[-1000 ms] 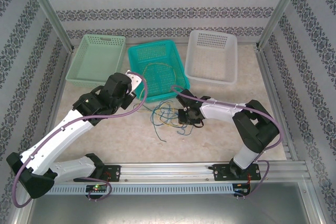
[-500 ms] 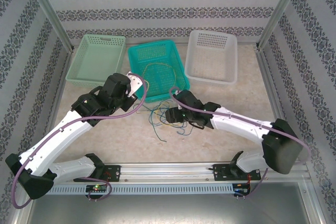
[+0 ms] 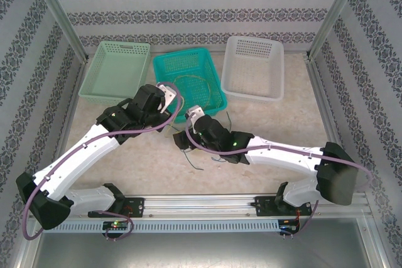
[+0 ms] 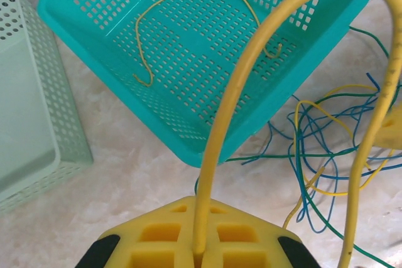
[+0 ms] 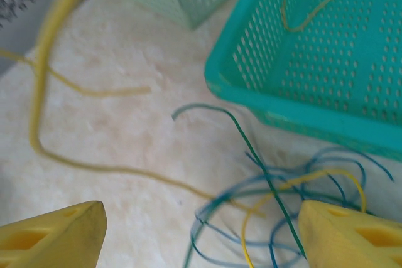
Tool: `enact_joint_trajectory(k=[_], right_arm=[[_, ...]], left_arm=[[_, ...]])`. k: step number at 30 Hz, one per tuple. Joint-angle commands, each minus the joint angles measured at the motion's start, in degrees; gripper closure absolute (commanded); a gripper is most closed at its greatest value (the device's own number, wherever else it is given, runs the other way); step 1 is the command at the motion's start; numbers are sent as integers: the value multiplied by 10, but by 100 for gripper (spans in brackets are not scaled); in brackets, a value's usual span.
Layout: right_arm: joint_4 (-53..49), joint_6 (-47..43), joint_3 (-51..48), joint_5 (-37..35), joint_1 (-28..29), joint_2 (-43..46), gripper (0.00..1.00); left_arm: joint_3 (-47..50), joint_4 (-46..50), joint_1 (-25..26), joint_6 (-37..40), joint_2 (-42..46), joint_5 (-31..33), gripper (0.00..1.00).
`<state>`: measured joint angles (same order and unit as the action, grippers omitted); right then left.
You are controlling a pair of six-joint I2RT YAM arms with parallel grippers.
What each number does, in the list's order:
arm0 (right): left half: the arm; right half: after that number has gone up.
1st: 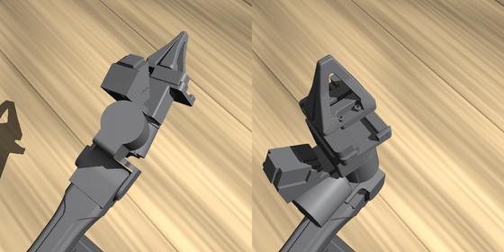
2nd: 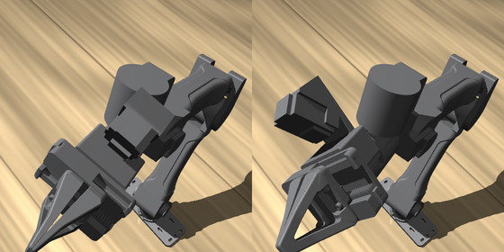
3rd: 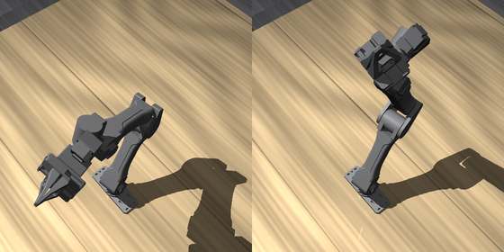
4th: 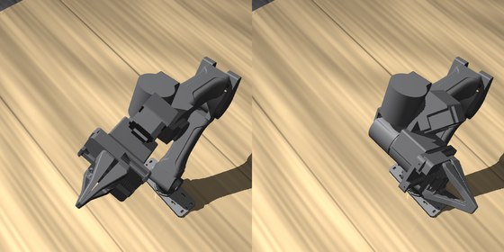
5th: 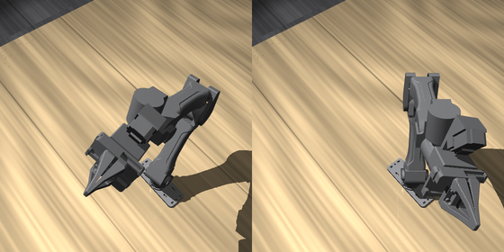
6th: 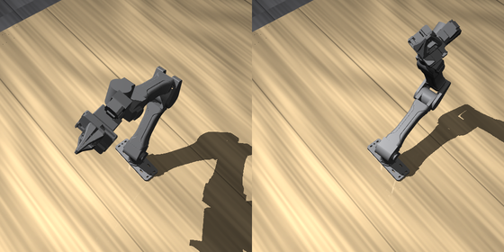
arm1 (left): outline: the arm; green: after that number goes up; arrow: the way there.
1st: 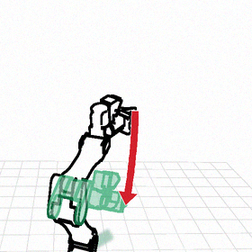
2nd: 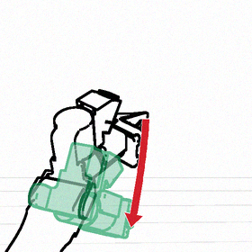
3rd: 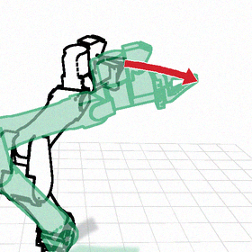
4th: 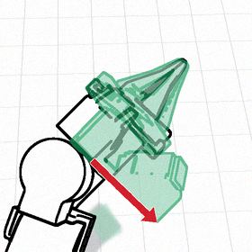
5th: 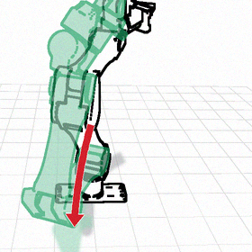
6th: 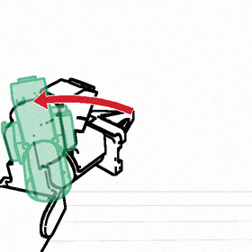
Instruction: Untangle the cables
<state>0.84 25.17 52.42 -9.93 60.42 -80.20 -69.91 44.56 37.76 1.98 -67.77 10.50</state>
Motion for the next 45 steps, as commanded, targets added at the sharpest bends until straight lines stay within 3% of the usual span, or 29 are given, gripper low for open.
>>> enact_joint_trajectory(k=[1,5,16,19,22,25,27,34,39,45], right_arm=[[88,9,10,33,-3,-9,20],[121,32,12,65,-7,-19,20],[224,59,6,68,-37,-86,25],[231,56,10,63,-46,-95,37],[224,54,8,62,-56,-93,62],[175,39,12,57,-62,-81,84],[119,26,19,54,-68,-68,90],[-103,-13,46,49,-106,-23,96],[-162,-23,27,56,-136,23,97],[-213,-73,30,114,-151,28,96]], left_arm=[[-18,-7,-5,-25,6,-7,100],[-12,-11,-5,-25,6,-3,100],[-8,-35,-4,-49,25,-44,100],[-6,-37,-4,-55,27,-46,100],[-6,-31,-5,-55,30,-44,100],[-4,-27,-6,-45,38,-35,100],[-3,-19,-5,-26,40,-24,100],[-1,49,-6,47,26,53,100],[12,80,-5,85,17,91,99],[20,125,4,147,-24,75,98]])
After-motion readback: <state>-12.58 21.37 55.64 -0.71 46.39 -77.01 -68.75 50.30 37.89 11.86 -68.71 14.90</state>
